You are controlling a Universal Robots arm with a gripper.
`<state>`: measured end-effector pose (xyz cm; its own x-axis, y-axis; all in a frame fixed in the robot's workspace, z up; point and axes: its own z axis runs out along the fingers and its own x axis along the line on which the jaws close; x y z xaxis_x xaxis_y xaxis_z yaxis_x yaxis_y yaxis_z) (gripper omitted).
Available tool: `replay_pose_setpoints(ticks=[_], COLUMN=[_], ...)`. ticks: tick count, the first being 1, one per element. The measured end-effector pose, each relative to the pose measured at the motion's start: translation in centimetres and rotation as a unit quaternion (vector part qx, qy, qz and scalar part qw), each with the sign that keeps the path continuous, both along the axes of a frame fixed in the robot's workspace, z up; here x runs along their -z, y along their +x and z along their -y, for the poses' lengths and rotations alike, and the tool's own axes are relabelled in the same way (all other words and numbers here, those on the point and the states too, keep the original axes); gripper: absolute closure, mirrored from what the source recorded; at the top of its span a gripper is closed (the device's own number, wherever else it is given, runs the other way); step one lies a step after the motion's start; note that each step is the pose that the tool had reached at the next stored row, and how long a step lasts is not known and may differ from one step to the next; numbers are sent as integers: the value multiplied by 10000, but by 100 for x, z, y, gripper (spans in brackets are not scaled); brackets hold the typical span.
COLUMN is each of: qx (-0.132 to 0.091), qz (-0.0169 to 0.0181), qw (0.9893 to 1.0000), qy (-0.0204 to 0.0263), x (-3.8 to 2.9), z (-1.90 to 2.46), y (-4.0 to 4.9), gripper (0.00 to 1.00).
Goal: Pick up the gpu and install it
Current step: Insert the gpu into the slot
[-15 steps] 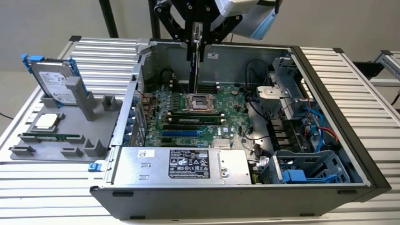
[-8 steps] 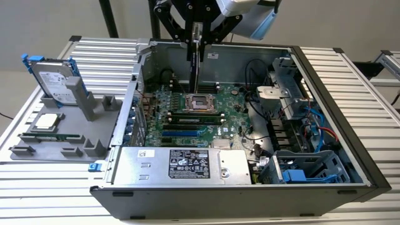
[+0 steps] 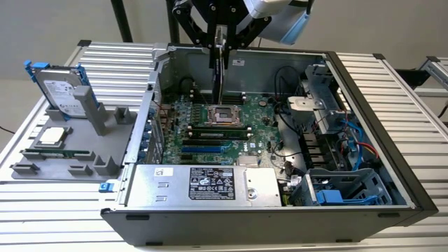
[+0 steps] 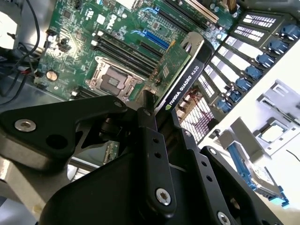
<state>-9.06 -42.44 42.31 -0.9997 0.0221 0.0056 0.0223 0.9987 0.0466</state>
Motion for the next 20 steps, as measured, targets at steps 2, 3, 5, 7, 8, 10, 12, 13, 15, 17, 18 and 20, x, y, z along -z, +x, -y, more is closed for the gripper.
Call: replay_pose_setpoints(ticks=[2, 3, 5, 7, 8, 10, 12, 13, 15, 17, 18, 20], qx=[-32, -48, -83, -115, -130, -163, -197, -215, -251, -285, -304, -341], qz=[0, 0, 0, 0, 0, 0, 0, 0, 0, 0, 0, 0], qw=[10000, 10000, 10000, 9999, 9999, 9999, 9998, 9998, 9997, 9996, 9995, 9994], qy=[0, 0, 0, 0, 0, 0, 0, 0, 0, 0, 0, 0], x=[0, 0, 0, 0, 0, -1, 0, 0, 0, -1, 0, 0], z=[0, 0, 0, 0, 0, 0, 0, 0, 0, 0, 0, 0], y=[0, 0, 0, 0, 0, 0, 0, 0, 0, 0, 0, 0], gripper=[100, 100, 100, 100, 100, 100, 100, 100, 100, 100, 100, 100])
